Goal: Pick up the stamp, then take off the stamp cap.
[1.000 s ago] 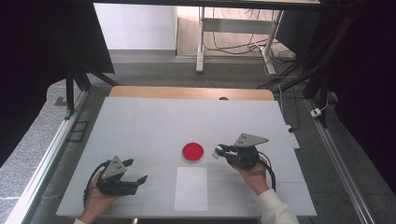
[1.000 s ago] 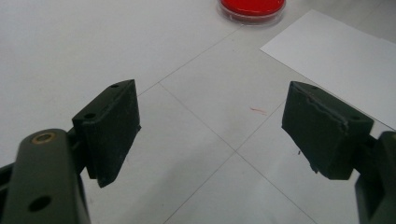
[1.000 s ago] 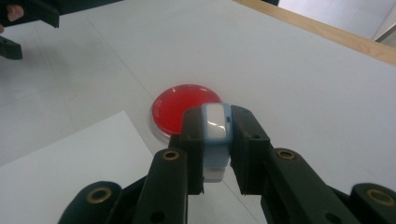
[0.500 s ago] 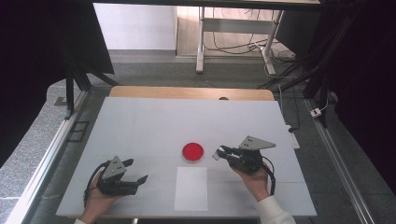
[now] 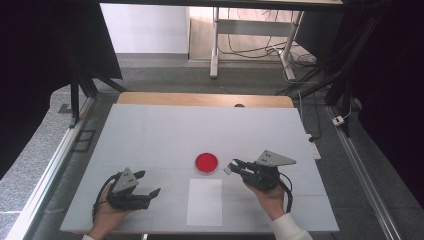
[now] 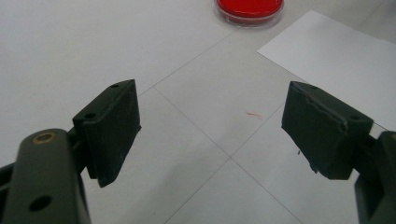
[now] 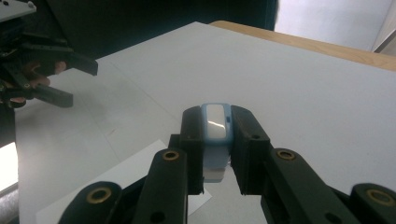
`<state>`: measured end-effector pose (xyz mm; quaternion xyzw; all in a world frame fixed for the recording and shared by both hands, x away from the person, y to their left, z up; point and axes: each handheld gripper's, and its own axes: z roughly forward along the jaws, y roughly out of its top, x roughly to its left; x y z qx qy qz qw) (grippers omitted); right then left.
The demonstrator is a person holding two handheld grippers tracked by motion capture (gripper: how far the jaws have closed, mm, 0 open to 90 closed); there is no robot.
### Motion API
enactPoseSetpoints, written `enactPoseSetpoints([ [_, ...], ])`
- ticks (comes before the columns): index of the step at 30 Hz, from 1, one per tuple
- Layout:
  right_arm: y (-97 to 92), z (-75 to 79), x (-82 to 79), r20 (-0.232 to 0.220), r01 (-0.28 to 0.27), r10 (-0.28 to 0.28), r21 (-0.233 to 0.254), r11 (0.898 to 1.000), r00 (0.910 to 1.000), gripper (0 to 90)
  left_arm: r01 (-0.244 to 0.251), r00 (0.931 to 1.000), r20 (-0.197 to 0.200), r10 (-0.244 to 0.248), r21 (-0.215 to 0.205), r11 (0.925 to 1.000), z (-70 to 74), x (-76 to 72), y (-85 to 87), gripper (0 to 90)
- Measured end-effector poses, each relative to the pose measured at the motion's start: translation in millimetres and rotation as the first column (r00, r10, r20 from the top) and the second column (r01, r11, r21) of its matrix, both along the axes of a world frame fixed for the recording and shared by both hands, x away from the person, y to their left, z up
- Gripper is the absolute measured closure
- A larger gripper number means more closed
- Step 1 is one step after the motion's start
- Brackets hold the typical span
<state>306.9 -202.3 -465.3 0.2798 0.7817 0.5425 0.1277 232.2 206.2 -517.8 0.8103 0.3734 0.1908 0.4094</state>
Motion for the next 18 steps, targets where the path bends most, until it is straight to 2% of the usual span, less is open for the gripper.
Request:
enactPoseSetpoints([
  [18, 3.3, 0.3, -0.6, 0.004, -0.006, 0.006, 0.030, 1.000, 1.0000, 75.2, -0.004, 0.9999, 0.013, 0.003, 0.013, 0.9999, 0.1, 1.8, -0.9, 19.6],
])
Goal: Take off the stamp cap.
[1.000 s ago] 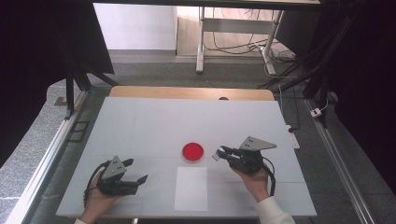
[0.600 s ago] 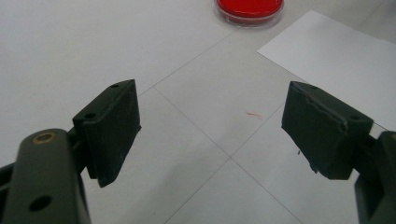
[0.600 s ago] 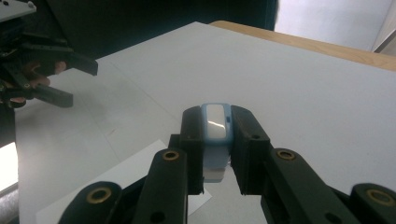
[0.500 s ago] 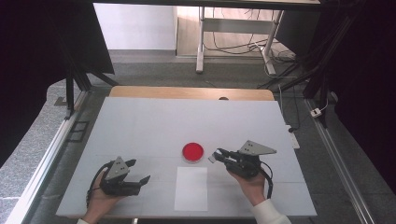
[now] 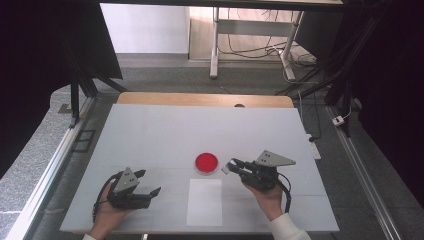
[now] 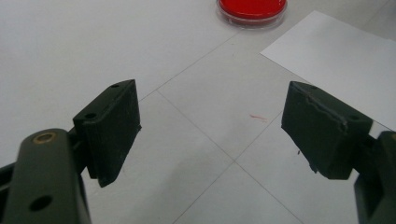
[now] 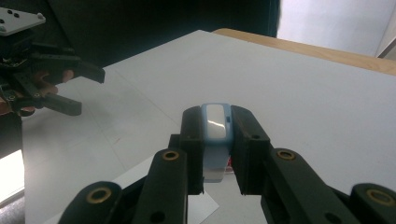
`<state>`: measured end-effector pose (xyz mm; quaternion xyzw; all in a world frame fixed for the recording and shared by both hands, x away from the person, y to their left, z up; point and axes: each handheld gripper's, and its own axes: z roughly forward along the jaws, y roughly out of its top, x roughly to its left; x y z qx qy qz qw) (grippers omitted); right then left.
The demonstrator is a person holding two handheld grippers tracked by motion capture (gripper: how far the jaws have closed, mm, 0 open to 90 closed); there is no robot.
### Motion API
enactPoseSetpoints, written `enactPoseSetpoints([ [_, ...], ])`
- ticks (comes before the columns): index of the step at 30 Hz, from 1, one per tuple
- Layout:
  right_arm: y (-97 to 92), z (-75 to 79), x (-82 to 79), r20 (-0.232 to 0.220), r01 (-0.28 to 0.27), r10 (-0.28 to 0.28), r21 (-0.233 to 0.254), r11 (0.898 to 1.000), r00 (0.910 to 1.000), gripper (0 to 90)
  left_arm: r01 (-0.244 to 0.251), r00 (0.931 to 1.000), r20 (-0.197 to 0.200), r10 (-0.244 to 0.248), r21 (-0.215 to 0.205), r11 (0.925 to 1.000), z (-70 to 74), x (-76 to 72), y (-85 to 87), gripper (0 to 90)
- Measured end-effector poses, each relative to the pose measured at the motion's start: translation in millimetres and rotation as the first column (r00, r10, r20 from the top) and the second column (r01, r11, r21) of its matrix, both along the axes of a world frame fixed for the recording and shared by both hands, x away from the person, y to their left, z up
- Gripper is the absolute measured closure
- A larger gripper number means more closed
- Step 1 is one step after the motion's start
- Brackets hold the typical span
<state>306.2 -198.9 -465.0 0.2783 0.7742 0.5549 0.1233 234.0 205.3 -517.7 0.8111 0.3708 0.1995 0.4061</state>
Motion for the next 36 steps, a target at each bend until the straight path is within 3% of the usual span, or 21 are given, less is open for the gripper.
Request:
enactPoseSetpoints([
  [14, 2.2, 0.2, 1.5, 0.000, -0.003, 0.003, 0.008, 1.000, 1.0000, 75.2, 0.008, 0.9999, 0.010, -0.008, -0.013, 0.9999, 2.1, 2.9, -3.7, 19.5],
  [25, 2.6, -0.7, 1.8, -0.006, -0.017, 0.018, 0.024, 1.000, 0.9998, 75.2, 0.001, 0.9997, 0.026, 0.000, -0.030, 0.9995, 15.7, 7.1, -20.7, 19.3],
  [28, 0.5, -0.3, 0.9, -0.016, -0.012, 0.013, 0.049, 0.999, 0.9998, 75.2, 0.002, 0.9997, 0.024, -0.001, -0.039, 0.9992, 19.2, 7.8, -25.2, 19.4],
  [36, 1.4, 0.5, 1.1, -0.006, -0.009, 0.009, 0.051, 0.999, 0.9999, 75.2, 0.012, 0.9994, 0.034, -0.012, -0.023, 0.9997, 27.2, 18.3, -43.4, 19.6],
])
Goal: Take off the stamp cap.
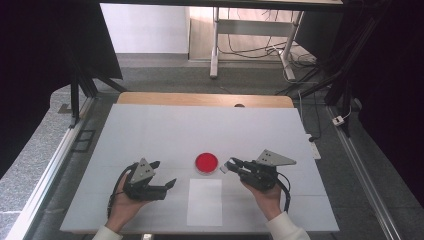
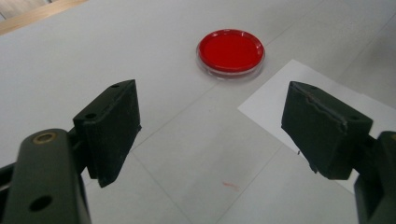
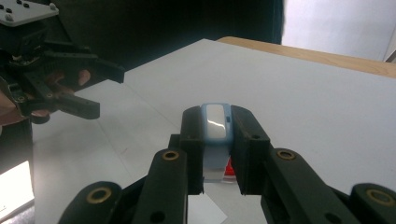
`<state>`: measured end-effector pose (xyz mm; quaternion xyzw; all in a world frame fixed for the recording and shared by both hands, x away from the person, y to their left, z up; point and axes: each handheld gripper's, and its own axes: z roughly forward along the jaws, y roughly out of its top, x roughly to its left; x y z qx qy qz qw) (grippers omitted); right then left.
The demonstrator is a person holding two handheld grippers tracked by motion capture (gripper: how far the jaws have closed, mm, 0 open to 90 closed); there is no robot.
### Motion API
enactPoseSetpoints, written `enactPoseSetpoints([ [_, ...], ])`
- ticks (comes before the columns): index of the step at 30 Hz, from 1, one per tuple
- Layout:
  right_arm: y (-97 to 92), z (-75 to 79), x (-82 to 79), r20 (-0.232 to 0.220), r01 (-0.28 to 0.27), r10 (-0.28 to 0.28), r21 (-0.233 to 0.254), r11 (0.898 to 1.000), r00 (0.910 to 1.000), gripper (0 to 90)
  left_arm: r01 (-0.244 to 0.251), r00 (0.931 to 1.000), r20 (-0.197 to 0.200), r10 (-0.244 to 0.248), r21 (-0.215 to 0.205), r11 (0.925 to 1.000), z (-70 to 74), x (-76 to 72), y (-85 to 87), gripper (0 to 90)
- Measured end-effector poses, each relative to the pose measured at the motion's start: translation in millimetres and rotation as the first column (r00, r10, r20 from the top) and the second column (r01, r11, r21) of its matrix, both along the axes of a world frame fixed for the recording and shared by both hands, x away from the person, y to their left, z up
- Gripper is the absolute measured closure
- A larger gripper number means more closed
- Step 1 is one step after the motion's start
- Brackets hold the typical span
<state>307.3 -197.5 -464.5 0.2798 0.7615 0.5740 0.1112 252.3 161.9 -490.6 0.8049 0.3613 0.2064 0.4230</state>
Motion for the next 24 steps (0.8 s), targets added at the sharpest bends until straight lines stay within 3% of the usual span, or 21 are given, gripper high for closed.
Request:
enactPoseSetpoints([
  [12, 1.0, 1.8, -1.6, 0.006, 0.010, -0.010, 0.012, 1.000, 0.9999, 75.2, 0.034, 0.9986, 0.040, -0.034, -0.003, 0.9994, 16.2, 5.4, -25.0, 19.6],
  [24, 2.8, 0.5, -1.6, 0.000, 0.008, -0.008, 0.017, 1.000, 1.0000, 75.2, 0.050, 0.9985, 0.023, -0.049, -0.030, 0.9983, 16.7, 17.1, -37.9, 19.7],
])
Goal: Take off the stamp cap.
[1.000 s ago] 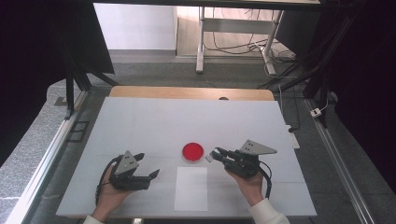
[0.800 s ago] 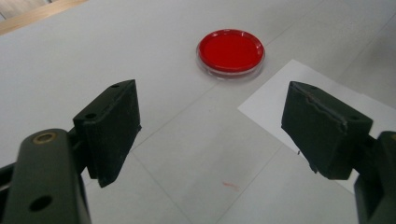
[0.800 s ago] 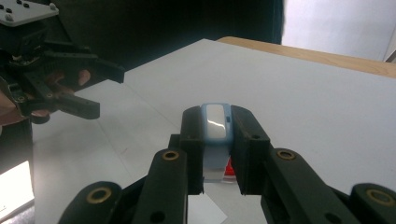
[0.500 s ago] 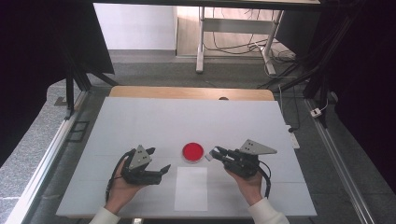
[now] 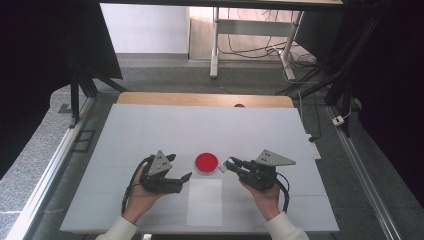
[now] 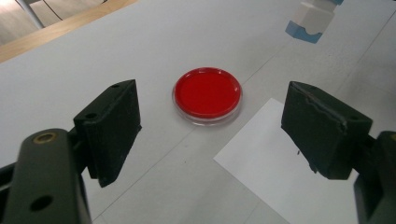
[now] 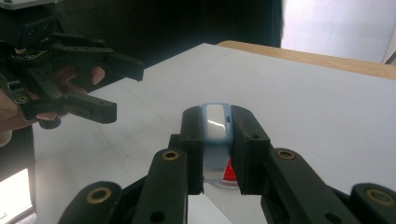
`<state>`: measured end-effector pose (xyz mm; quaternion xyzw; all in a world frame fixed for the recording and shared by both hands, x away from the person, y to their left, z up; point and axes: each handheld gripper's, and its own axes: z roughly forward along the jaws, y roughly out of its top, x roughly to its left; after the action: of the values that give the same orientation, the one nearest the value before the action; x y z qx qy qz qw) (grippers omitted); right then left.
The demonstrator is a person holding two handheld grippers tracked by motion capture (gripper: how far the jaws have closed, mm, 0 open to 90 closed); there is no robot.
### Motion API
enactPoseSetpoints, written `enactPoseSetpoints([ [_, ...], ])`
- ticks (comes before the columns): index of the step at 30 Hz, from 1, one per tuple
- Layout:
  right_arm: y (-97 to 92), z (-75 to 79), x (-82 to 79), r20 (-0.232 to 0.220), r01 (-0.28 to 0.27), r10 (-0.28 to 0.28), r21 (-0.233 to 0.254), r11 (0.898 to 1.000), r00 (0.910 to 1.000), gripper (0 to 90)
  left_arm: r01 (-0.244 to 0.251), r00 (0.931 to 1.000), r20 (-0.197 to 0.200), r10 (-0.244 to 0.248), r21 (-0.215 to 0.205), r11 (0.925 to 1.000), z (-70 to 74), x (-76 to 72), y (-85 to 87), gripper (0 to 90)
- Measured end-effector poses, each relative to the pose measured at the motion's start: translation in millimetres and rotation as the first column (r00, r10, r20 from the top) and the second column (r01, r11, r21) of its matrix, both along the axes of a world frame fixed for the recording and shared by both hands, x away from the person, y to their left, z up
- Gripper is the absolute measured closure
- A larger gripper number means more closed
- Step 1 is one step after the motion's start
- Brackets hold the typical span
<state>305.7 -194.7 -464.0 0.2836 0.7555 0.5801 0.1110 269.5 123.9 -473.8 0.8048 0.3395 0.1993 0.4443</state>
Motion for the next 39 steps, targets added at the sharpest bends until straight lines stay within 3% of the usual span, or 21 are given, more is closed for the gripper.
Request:
enactPoseSetpoints([
  [9, 2.8, 0.4, -1.9, 0.007, -0.006, 0.006, 0.004, 1.000, 1.0000, 75.2, 0.029, 0.9995, -0.015, -0.029, 0.016, 0.9994, -5.1, 10.0, -12.8, 19.7],
  [39, 15.0, -9.3, -4.5, -0.013, 0.004, -0.004, 0.014, 1.000, 0.9999, 75.2, 0.095, 0.9954, -0.005, -0.095, 0.047, 0.9943, -16.4, 5.5, -44.4, 21.4],
])
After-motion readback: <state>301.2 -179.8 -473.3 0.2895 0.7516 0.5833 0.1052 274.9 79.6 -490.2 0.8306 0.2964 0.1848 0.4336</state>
